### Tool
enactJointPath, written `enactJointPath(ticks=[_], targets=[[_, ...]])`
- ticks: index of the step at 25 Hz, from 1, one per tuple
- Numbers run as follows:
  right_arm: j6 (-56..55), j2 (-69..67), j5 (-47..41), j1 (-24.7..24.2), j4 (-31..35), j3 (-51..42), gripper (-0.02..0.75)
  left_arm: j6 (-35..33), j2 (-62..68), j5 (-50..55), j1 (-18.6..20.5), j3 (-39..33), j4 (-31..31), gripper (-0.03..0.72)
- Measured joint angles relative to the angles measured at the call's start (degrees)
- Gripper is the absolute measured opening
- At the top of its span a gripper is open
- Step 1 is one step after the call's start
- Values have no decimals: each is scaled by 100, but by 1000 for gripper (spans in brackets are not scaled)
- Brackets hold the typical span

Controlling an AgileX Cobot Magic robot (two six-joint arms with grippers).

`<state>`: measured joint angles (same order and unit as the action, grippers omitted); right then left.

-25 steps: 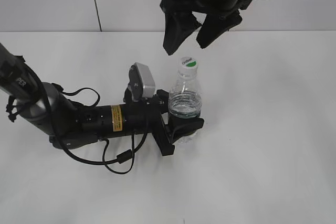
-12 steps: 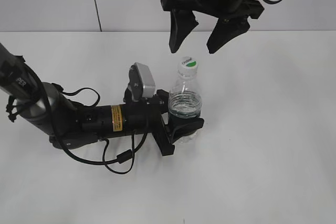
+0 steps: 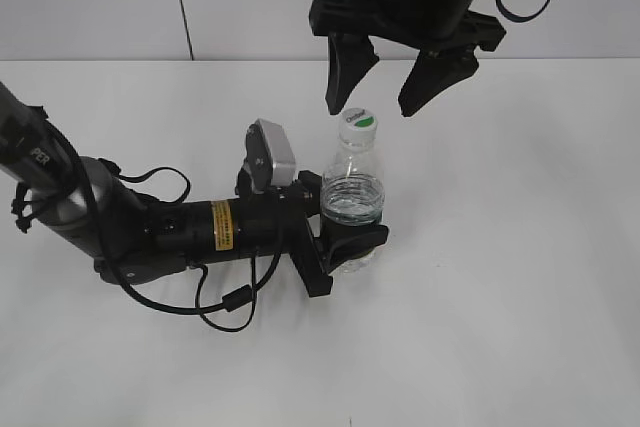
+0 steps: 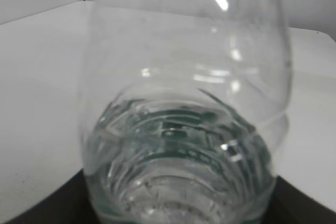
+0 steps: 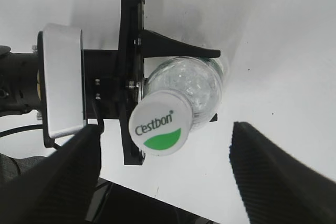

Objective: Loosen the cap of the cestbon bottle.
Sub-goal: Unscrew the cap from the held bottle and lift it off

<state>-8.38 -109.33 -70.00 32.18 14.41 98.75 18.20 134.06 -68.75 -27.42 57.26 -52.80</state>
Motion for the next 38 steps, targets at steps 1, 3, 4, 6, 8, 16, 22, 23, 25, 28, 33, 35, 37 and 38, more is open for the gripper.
enactJointPath(ticks=[1,3,4,6,8,16,22,23,25,28,33,35,37,38], targets=[[0,0,0,0,0,0,582,0,0,0,0,0,0,403],[0,-18,0,0,0,0,582,0,0,0,0,0,0,403],[0,-41,0,0,0,0,582,0,0,0,0,0,0,403],[5,-103,0,0,5,0,582,0,0,0,0,0,0,403],[31,-132,0,0,5,-7,582,0,0,0,0,0,0,403],[150,-304,0,0,54,-7,582,0,0,0,0,0,0,403],[207,-314,0,0,97,20,556,0,0,0,0,0,0,403],[220,-314,0,0,123,20,540,0,0,0,0,0,0,403],[271,-314,0,0,153,27,491,0,0,0,0,0,0,403],[302,-314,0,0,179,27,413,0,0,0,0,0,0,403],[444,-314,0,0,198,27,299,0,0,0,0,0,2,403],[581,-314,0,0,200,27,299,6,0,0,0,0,2,403],[796,-314,0,0,200,27,299,6,0,0,0,0,2,403],[949,-314,0,0,200,27,299,6,0,0,0,0,2,403]])
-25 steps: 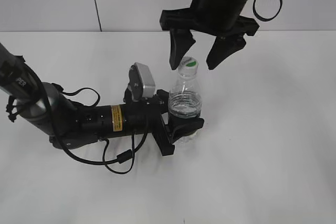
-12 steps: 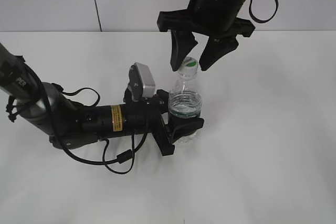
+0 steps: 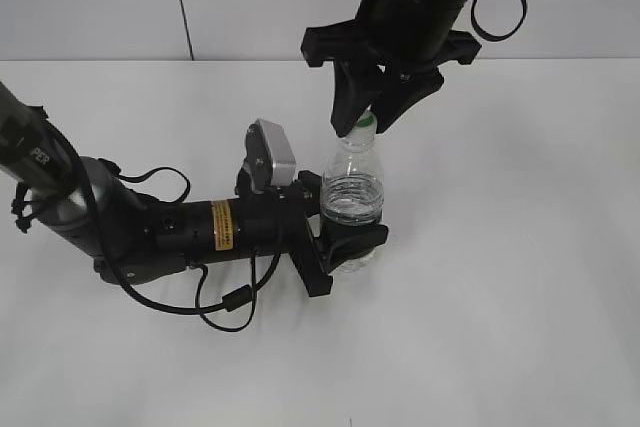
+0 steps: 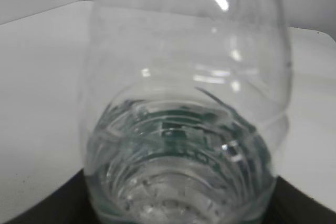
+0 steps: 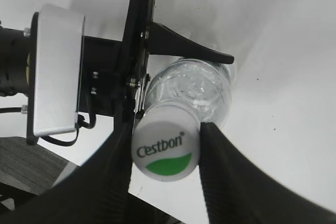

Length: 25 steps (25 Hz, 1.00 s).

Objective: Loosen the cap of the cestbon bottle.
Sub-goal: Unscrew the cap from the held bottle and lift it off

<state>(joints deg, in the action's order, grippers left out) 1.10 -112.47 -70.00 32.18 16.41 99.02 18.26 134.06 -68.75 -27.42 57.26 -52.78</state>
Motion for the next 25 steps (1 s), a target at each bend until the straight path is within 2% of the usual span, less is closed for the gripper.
enactJointPath(ticks=[7,16,25], targets=[[1845,0,0,0,0,7,299,0,0,0,0,0,0,403],[5218,0,0,0,7,12,299,-10,0,0,0,0,0,403],[7578,0,0,0,14,29,299,-14,0,5,0,0,0,403]])
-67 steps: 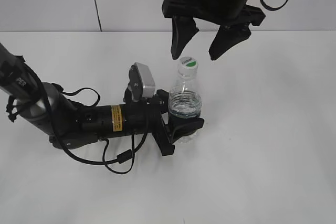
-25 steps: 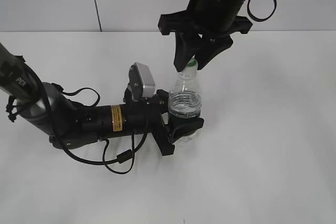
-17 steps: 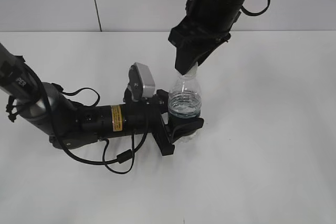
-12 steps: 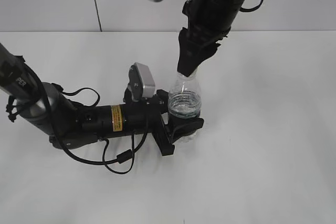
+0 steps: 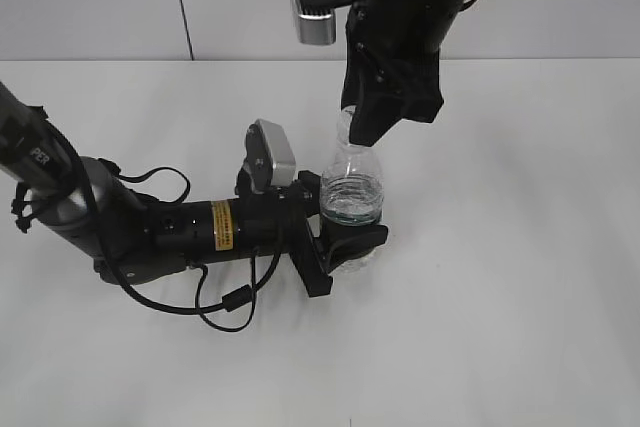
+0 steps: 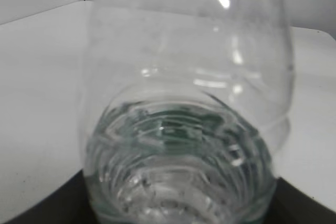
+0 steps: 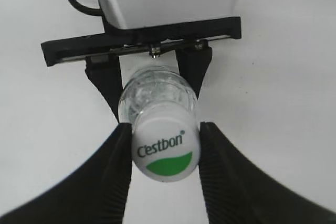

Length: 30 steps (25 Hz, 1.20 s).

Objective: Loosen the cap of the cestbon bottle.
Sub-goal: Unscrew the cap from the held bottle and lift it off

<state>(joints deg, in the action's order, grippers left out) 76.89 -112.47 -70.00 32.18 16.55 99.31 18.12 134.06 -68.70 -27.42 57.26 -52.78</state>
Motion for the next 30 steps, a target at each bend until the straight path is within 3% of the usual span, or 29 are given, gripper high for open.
enactJointPath(ticks=[10,22,25,30], targets=[[1624,22,0,0,-27,0,295,11,0,5,0,0,5,403],[2307,297,0,0,-136,0,294,22,0,5,0,0,12,403],[1666,486,0,0,84,0,294,22,0,0,0,0,6,403],[-1181,951,0,0,273,0,294,22,0,0,0,0,6,403]])
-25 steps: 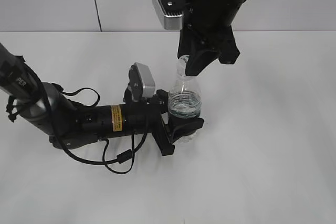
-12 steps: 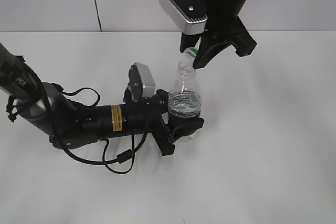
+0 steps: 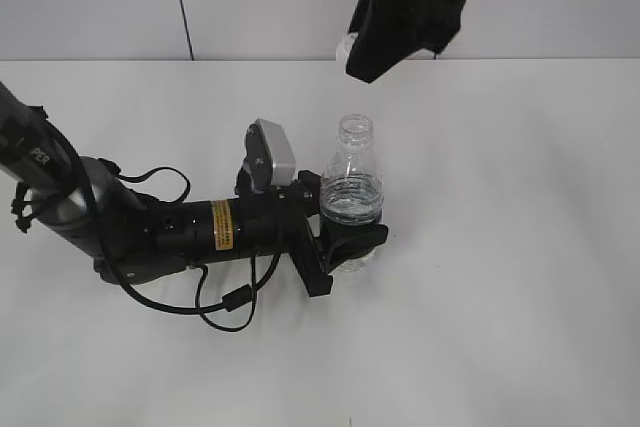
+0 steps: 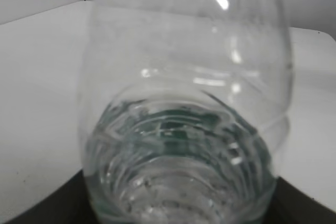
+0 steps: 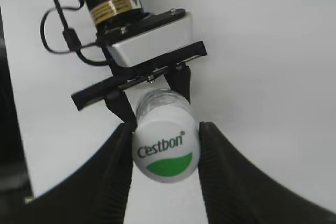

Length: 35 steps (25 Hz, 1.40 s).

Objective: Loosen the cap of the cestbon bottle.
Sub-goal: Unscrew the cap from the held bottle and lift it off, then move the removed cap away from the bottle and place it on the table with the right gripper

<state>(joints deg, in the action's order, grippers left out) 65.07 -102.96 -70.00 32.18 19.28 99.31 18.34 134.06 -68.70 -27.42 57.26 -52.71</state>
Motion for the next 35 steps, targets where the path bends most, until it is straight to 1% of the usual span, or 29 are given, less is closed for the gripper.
enactJointPath(ticks=[3,5,7,9,11,14,15,19,24,28,35], targets=[[-1748,152,0,0,-95,0,294,0,0,0,0,0,9,403],[-2978,170,0,0,-357,0,294,0,0,0,0,0,9,403],[-3804,170,0,0,-682,0,294,0,0,0,0,0,9,403],[-4653,145,0,-34,-1146,0,294,0,0,0,0,0,9,403],[-5155,73,0,-159,-1435,0,294,0,0,0,0,0,9,403],[-5419,-125,105,-569,-1475,0,294,0,0,4,0,0,9,403],[-5459,-216,250,-801,-1455,-25,293,0,0,4,0,0,9,403],[-5504,-588,660,-1473,-1404,-45,293,0,0,-1,0,0,9,403],[-5499,-1230,749,-2125,-1372,-45,293,0,0,-1,0,0,9,403],[-5385,-1800,774,-2422,-1155,-50,293,0,0,-1,0,0,9,403],[-5249,-2525,1030,-2472,-1061,-60,293,0,0,-7,0,0,12,403]])
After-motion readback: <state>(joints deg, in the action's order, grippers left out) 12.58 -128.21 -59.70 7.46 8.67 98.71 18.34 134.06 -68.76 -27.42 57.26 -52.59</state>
